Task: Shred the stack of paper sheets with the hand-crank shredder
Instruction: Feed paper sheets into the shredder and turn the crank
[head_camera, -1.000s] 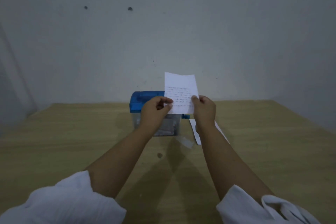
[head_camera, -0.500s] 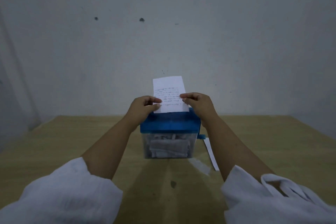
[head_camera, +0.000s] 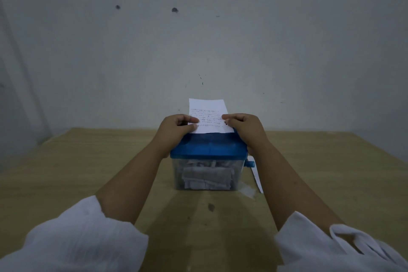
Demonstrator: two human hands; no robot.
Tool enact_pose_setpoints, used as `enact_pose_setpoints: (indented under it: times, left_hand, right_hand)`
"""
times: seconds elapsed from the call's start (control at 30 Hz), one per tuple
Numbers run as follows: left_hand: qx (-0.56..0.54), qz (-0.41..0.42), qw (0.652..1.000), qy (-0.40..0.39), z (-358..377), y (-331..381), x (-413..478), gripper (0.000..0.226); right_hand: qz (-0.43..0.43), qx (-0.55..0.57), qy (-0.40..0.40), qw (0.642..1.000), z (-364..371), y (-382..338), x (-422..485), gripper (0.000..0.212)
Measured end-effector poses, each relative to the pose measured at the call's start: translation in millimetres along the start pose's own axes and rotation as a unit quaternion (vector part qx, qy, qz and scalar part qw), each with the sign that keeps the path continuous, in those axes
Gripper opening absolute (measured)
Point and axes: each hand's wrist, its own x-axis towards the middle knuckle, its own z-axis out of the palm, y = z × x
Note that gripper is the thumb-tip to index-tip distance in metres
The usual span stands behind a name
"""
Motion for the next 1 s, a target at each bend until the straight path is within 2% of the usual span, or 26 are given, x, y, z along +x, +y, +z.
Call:
enact_pose_setpoints:
  times: [0.13, 0.23, 0.47, 0.77, 0.9, 1.0]
  left_hand:
    - [0.025, 0.003, 0.999, -0.019, -3.8, 6.5, -16.9, 0.012]
    - [0.055, 0.017, 0.998, -0.027, -7.2, 14.6, -22.2, 0.012]
    - [0.171, 0.101, 0.98, 0.017, -15.5, 15.4, -18.6, 0.015]
    - [0.227, 0.122, 0.966, -0.004, -13.6, 14.1, -28.4, 0.026]
    - [0.214, 0.127, 0.968, -0.014, -21.8, 6.9, -26.8, 0.036]
    - [0.25, 0.131, 0.959, 0.005, -15.7, 11.8, -30.2, 0.025]
  right_hand:
    - [0.034, 0.059, -0.007, 0.998, -9.6, -7.6, -17.7, 0.017]
    - [0.046, 0.061, -0.019, 0.997, -17.6, -16.0, -23.3, 0.019]
    - [-0.034, 0.053, -0.029, 0.998, -21.4, -23.2, -27.3, 0.024]
    - [-0.02, 0.077, -0.032, 0.996, -25.6, 2.7, -39.4, 0.016]
    - [-0.032, 0.071, -0.037, 0.996, -21.3, 1.4, -42.8, 0.016]
    - [-0.037, 0.065, -0.025, 0.997, -22.9, 2.4, -41.5, 0.017]
